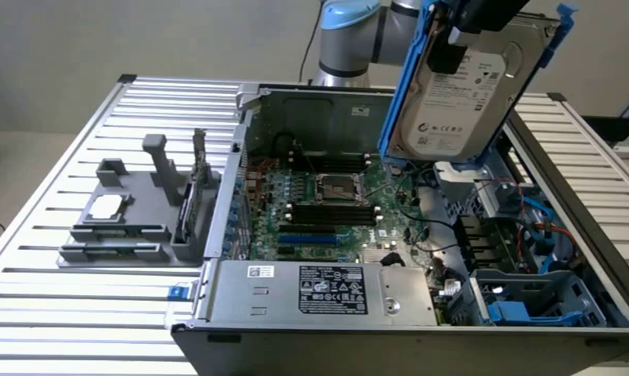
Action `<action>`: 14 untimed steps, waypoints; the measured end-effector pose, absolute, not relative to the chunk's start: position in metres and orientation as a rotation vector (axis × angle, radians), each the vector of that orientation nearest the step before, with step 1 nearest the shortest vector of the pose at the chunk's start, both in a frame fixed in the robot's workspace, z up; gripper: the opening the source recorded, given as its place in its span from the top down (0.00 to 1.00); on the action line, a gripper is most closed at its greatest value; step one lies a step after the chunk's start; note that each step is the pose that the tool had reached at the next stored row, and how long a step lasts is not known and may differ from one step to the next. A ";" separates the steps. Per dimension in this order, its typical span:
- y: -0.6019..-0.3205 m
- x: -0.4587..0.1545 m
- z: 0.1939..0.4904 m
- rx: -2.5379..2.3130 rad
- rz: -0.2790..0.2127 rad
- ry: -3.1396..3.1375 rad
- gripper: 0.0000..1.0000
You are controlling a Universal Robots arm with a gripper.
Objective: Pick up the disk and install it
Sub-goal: 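Pick up the disk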
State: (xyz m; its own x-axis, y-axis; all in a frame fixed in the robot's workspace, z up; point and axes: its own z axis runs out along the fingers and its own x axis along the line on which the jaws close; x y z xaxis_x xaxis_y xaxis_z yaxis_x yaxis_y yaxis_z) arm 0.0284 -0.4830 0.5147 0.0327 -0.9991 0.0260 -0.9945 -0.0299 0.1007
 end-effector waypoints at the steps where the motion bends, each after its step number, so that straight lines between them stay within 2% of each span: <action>1: -0.485 0.030 0.515 2.190 -0.079 -2.123 0.68; 14: -0.514 0.057 0.511 2.190 -0.079 -2.123 0.68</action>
